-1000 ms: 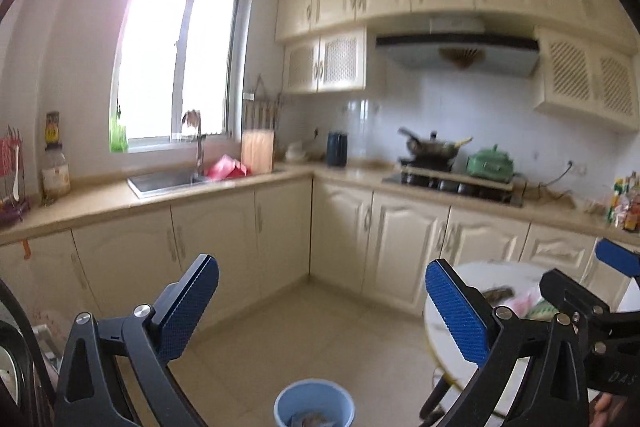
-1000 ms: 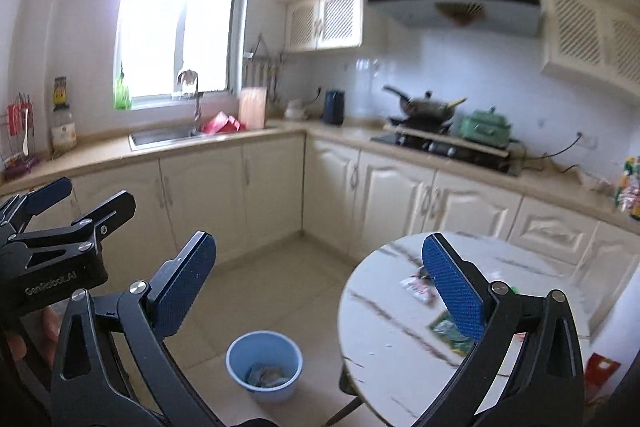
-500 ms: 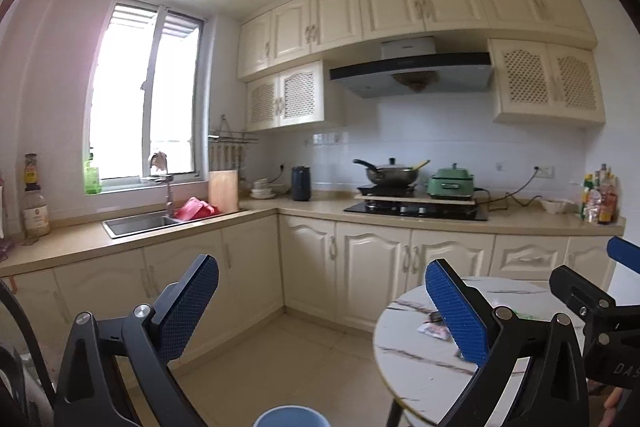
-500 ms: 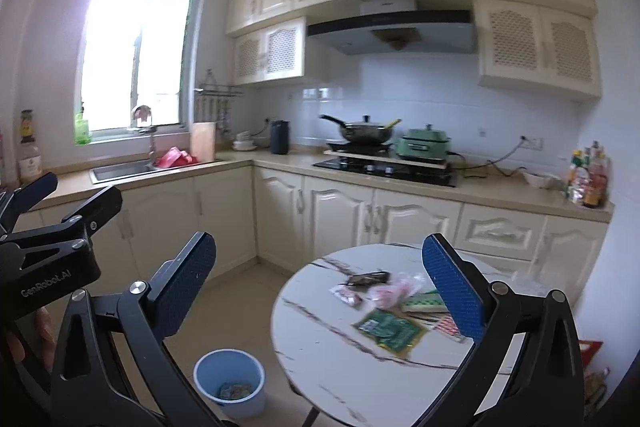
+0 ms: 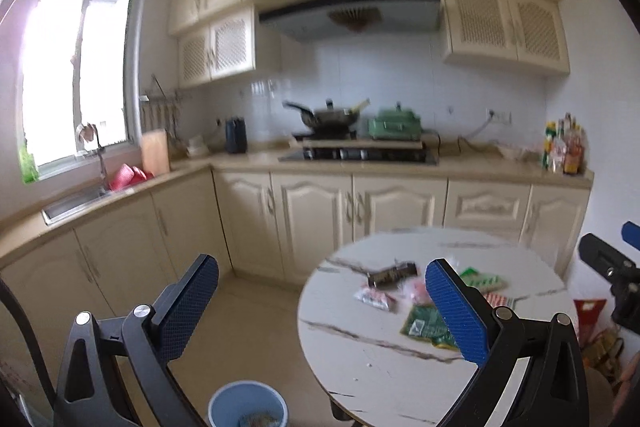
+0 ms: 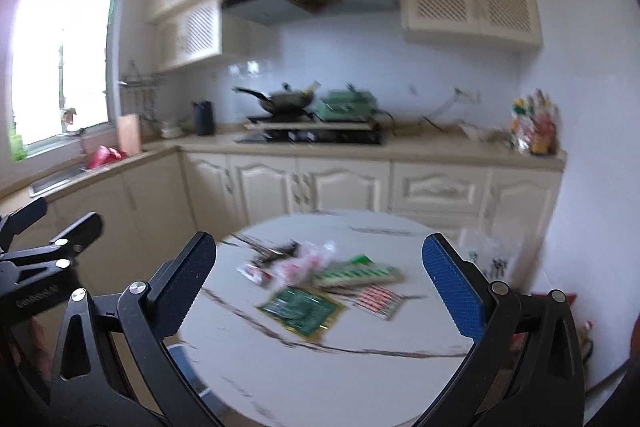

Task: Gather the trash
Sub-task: 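Move both open tools back toward the table, then grasp the white packet with red print with the left tool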

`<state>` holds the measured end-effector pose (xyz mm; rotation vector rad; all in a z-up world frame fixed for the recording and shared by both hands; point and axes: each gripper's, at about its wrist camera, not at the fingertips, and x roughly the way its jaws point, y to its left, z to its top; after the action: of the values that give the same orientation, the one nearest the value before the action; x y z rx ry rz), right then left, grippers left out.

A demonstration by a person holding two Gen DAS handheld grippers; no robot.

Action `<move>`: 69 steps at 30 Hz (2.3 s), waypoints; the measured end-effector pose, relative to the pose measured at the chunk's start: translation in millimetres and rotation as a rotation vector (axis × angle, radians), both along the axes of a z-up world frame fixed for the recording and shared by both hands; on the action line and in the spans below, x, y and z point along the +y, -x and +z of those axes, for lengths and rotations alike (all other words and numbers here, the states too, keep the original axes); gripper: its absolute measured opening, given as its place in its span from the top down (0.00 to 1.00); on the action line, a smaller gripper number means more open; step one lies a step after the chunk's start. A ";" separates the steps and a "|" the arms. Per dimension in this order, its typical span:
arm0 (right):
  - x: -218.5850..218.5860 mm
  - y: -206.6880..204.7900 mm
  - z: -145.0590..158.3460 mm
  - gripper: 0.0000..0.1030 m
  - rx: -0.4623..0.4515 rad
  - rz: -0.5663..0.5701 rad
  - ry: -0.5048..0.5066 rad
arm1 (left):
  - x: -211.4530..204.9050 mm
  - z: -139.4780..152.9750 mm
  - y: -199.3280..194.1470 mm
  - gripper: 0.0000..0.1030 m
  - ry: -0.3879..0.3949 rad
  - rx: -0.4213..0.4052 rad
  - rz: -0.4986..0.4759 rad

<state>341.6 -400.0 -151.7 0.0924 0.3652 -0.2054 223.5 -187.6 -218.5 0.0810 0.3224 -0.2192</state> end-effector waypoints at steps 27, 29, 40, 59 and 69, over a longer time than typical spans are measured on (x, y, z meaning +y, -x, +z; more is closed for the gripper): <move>-123.8 -149.2 -148.7 0.00 0.409 -0.117 -0.098 | -114.4 -86.9 -365.0 0.01 -0.154 0.543 -0.104; -128.1 -153.2 -151.7 0.00 0.415 -0.124 -0.097 | -117.6 -91.0 -382.6 0.01 -0.153 0.566 -0.076; -149.7 -163.5 -171.4 0.00 0.473 -0.140 -0.099 | -131.5 -120.0 -429.3 0.01 -0.148 0.599 -0.099; -127.2 -172.3 -184.2 0.00 0.534 -0.072 -0.106 | -75.6 -113.6 -376.8 0.84 -0.088 0.540 -0.253; -80.8 -197.5 -164.6 0.00 0.488 0.039 -0.091 | -62.1 -94.8 -343.7 0.87 -0.029 0.522 -0.296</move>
<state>539.1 -480.8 -316.3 0.1249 0.8621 -0.1714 567.2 -249.7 -313.3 0.0999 0.8353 -0.5313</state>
